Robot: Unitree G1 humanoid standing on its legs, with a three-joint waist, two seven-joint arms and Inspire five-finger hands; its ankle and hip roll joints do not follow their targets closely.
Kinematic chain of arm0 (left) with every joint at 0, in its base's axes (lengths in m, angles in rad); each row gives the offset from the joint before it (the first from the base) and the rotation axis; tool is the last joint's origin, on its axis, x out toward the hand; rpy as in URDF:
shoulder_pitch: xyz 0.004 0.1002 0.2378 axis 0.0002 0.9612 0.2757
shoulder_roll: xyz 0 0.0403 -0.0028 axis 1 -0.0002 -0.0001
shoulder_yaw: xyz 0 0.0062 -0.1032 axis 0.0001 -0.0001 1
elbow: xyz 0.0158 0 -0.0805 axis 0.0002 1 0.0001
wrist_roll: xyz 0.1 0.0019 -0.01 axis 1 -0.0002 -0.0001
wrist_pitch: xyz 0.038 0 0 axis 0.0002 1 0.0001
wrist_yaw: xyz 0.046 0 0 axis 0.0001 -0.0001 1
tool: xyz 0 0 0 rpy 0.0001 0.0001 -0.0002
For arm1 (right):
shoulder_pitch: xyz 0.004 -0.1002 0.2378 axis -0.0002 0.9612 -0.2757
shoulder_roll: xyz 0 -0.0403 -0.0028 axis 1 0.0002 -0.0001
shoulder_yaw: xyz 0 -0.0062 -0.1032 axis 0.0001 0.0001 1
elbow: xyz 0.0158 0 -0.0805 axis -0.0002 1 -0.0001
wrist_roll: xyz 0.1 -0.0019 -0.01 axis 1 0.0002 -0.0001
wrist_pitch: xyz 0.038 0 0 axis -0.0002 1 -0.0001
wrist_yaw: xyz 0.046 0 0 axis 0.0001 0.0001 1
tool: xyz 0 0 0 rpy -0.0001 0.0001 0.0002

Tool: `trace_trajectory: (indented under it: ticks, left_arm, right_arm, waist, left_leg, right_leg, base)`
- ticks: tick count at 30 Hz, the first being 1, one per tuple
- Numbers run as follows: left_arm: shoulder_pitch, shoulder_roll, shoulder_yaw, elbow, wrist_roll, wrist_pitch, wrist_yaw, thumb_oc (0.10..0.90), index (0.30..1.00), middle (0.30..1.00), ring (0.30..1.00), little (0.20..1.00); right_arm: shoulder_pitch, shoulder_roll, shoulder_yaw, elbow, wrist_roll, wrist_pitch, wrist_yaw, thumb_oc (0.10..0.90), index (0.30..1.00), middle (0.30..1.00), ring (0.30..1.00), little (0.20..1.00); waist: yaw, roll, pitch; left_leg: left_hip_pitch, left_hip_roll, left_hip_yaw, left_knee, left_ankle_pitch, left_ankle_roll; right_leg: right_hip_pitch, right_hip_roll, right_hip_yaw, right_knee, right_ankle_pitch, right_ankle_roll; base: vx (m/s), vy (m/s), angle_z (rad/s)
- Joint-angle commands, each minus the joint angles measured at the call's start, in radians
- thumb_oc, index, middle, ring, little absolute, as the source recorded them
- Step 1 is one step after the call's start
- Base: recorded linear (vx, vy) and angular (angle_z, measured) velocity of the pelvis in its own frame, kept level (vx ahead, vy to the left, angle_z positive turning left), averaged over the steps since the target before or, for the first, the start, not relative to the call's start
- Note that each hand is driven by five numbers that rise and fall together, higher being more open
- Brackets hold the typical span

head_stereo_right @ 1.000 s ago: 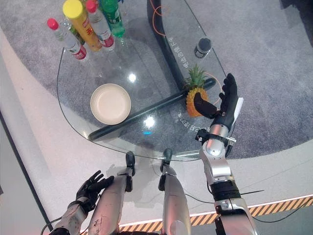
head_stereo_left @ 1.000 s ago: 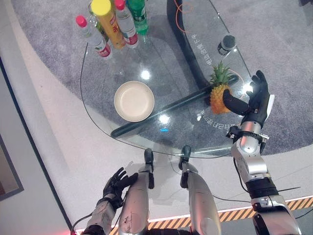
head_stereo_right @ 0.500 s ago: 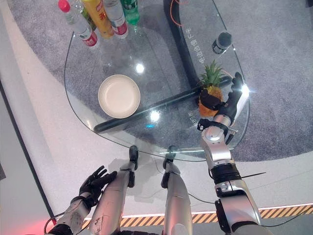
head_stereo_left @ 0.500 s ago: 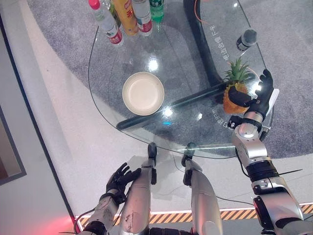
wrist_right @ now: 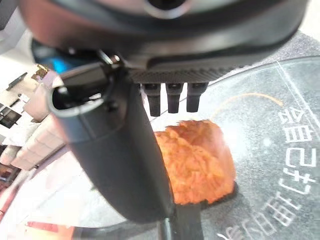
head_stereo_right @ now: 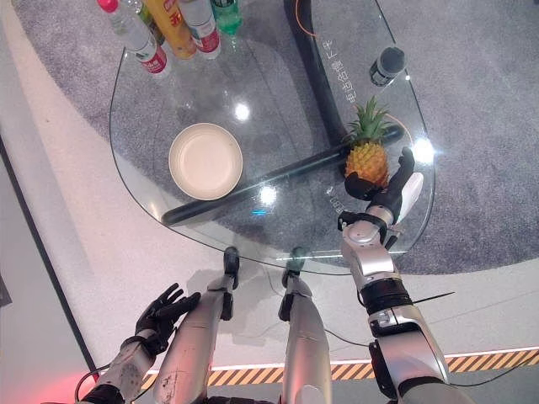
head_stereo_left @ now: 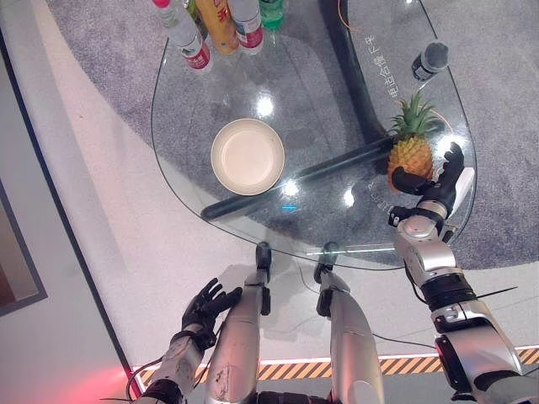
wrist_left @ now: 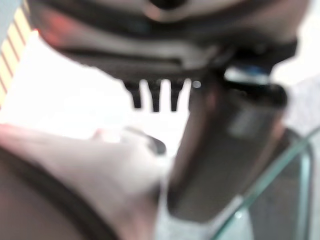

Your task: Pick up the fruit to the plate

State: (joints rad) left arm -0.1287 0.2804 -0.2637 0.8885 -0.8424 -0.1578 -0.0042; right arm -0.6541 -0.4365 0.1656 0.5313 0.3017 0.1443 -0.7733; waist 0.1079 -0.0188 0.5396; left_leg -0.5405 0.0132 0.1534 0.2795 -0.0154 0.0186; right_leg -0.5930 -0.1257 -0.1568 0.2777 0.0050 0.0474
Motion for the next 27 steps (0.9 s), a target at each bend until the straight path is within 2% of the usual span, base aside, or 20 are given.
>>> trace_trajectory:
  ticks: [1, 18, 23, 27]
  left_arm:
    - [0.049, 0.0, -0.023, -0.022, -0.012, 0.0, 0.012, 0.8, 0.9, 0.9, 0.9, 0.9]
    - [0.037, 0.009, -0.052, -0.016, -0.026, 0.0, 0.003, 0.8, 0.9, 0.9, 0.9, 0.9]
    - [0.034, 0.01, -0.059, -0.019, -0.026, -0.002, -0.001, 0.8, 0.9, 0.9, 0.9, 0.9]
    - [0.041, 0.016, -0.067, -0.032, -0.035, -0.014, -0.016, 0.8, 0.9, 0.9, 0.9, 0.9]
  right_arm:
    - [-0.039, -0.123, 0.015, -0.076, -0.015, -0.042, 0.004, 0.8, 0.9, 0.9, 0.9, 0.9]
    - [-0.156, -0.159, 0.066, 0.141, 0.102, -0.01, 0.009, 0.8, 0.9, 0.9, 0.9, 0.9]
    - [-0.187, -0.165, 0.081, 0.185, 0.134, 0.024, 0.001, 0.8, 0.9, 0.9, 0.9, 0.9]
    - [-0.198, -0.173, 0.09, 0.226, 0.198, 0.025, -0.005, 0.8, 0.9, 0.9, 0.9, 0.9]
  waist:
    - [0.001, 0.041, -0.02]
    - [0.029, 0.053, -0.02]
    - [0.035, 0.057, -0.02]
    - [0.042, 0.061, -0.02]
  left_leg:
    - [0.009, -0.054, -0.01, -0.002, -0.048, -0.014]
    - [-0.005, -0.06, -0.015, -0.004, -0.043, -0.013]
    - [-0.011, -0.062, -0.017, -0.004, -0.041, -0.012]
    - [-0.017, -0.067, -0.024, -0.005, -0.038, -0.011]
  right_leg:
    - [0.009, 0.036, -0.057, 0.065, -0.023, 0.028]
    - [-0.005, 0.023, -0.077, 0.072, -0.017, 0.026]
    - [-0.011, 0.022, -0.08, 0.073, -0.015, 0.026]
    - [-0.014, 0.022, -0.082, 0.069, -0.012, 0.025]
  base:
    - [0.0, 0.0, 0.0]
    - [0.0, 0.0, 0.0]
    - [0.0, 0.0, 0.0]
    - [0.0, 0.001, 0.02]
